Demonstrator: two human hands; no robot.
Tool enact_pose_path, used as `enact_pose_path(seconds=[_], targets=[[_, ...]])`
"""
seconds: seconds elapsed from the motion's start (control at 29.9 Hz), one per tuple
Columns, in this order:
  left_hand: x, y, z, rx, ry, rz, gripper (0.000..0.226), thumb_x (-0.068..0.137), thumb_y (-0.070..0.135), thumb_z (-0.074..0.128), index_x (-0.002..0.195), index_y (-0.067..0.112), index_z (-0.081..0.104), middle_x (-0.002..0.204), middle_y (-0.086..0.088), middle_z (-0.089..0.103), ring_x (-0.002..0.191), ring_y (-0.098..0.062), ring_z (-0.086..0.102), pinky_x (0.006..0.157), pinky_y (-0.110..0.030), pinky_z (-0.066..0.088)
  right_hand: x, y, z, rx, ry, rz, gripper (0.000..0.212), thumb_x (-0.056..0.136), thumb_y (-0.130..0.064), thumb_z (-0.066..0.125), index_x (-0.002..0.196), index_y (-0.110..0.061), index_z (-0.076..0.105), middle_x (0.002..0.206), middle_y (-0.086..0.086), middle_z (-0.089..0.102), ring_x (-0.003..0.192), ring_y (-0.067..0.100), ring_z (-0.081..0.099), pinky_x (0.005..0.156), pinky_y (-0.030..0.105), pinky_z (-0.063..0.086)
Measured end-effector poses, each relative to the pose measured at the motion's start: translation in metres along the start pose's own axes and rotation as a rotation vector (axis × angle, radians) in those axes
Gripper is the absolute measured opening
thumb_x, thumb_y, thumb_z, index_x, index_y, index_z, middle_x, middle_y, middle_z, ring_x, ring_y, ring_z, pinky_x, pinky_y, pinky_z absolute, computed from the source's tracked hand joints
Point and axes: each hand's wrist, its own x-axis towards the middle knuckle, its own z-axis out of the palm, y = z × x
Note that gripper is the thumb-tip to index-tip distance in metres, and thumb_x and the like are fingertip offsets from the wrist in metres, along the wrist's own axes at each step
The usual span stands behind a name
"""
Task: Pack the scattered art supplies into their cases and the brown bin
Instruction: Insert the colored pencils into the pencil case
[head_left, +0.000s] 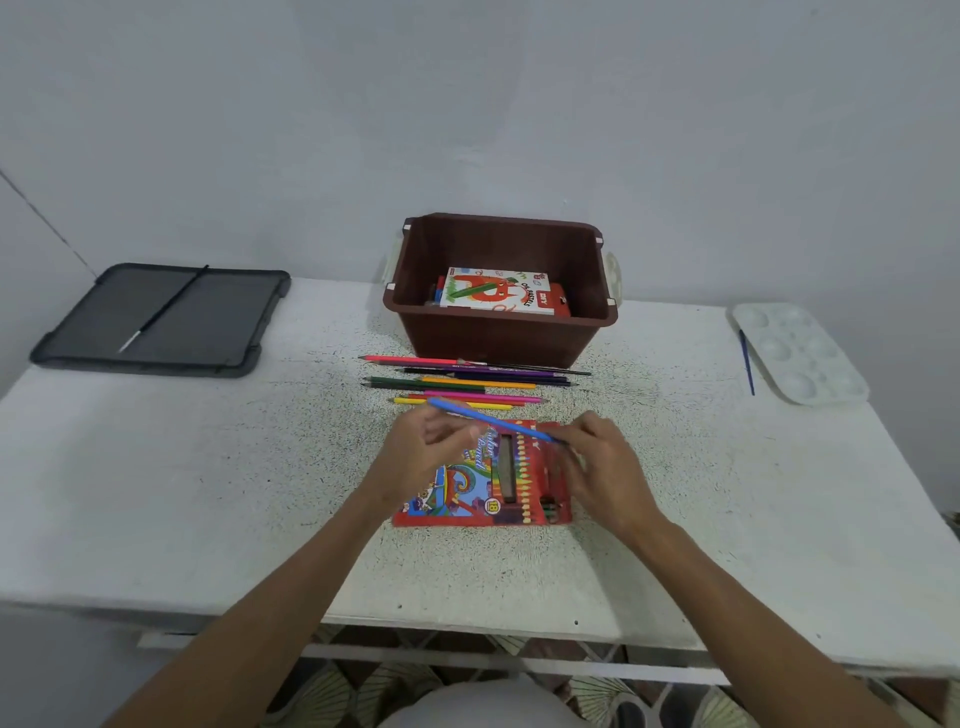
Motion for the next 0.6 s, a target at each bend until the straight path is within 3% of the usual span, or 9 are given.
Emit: enact_pose_path(seconds=[0.1,0.23,0.4,0.6], targets=[[-0.001,-0.020,-0.012,0.400,0.129,0.072,0.024,0.086,0.032,0.071,0.108,0.025,0.062,0.108,0.012,0.066,0.102,-0.005,0.065,0.085,-0.034,0.057,-0.007,0.033,-0.018,-0.138,-0.004,0.057,0.019,0.087,-0.009,0.070,0.105,-0.011,0.074,0.085,0.003,0.057,0.075,0.015,0.046,0.056,0.020,0.030],[-0.010,-0.056,-0.026,0.774,0.116,0.126,0.057,0.087,0.054,0.059,0.133,0.022,0.051,0.148,-0.001,0.039,0.133,-0.015,0.039,0.097,-0.037,0.048,-0.021,0.068,-0.047,-0.295,-0.002,0.124,0.017,0.081,-0.003,0.075,0.097,-0.009,0.076,0.081,0.007,0.056,0.068,0.025,0.051,0.052,0.026,0.033],[-0.017,-0.081,-0.034,0.834,0.110,0.164,0.065,0.086,0.065,0.039,0.137,0.025,0.044,0.154,0.001,0.026,0.131,-0.002,0.028,0.092,-0.031,0.051,-0.035,0.092,-0.066,-0.407,-0.051,0.140,0.019,0.077,-0.001,0.078,0.094,-0.010,0.076,0.082,0.009,0.056,0.063,0.033,0.054,0.044,0.029,0.038],[-0.016,-0.088,-0.035,0.882,0.116,0.202,0.068,0.090,0.071,0.027,0.136,0.024,0.044,0.152,0.001,0.029,0.128,-0.007,0.040,0.088,-0.025,0.051,-0.043,0.093,-0.066,-0.445,-0.082,0.063,0.026,0.072,0.002,0.080,0.095,-0.008,0.076,0.080,0.009,0.055,0.057,0.030,0.051,0.042,0.028,0.035]])
